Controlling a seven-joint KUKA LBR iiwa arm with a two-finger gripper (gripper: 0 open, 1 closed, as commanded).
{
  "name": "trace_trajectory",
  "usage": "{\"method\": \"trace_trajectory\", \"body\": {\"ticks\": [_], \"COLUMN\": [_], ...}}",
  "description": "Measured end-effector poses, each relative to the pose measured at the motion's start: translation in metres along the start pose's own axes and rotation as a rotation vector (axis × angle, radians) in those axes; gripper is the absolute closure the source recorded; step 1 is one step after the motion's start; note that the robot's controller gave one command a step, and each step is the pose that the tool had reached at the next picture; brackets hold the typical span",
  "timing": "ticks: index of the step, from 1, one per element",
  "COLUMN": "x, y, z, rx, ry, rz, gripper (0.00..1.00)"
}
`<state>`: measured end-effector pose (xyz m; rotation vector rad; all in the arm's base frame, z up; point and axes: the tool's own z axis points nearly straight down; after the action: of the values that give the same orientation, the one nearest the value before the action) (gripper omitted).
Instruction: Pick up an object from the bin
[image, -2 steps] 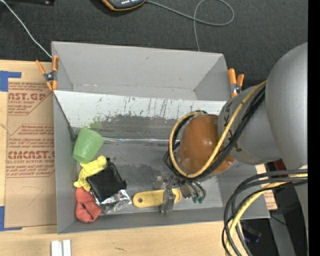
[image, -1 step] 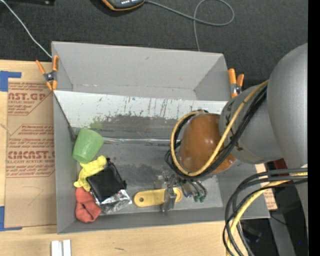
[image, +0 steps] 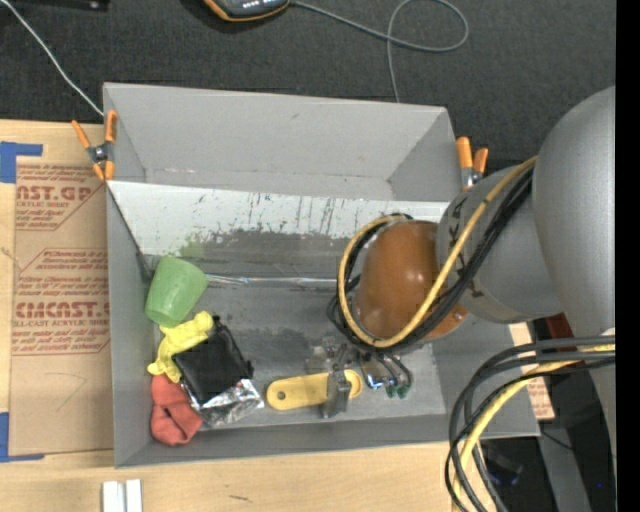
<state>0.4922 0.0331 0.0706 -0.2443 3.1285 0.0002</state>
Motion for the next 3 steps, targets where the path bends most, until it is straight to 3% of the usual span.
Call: {"method": "trace_trajectory", "body": {"ticks": [1, 2, 3], "x": [0.006, 0.006, 0.006], "y": [-0.009, -0.007, -0.007], "z": [-0.004, -0.124, -0.124], "rx": [-0.001, 0.000, 0.000], "ry": [0.002, -0.001, -0.001], "rz": [0.012, 0.037, 0.037], "gripper": [1.00, 1.00, 1.00]}}
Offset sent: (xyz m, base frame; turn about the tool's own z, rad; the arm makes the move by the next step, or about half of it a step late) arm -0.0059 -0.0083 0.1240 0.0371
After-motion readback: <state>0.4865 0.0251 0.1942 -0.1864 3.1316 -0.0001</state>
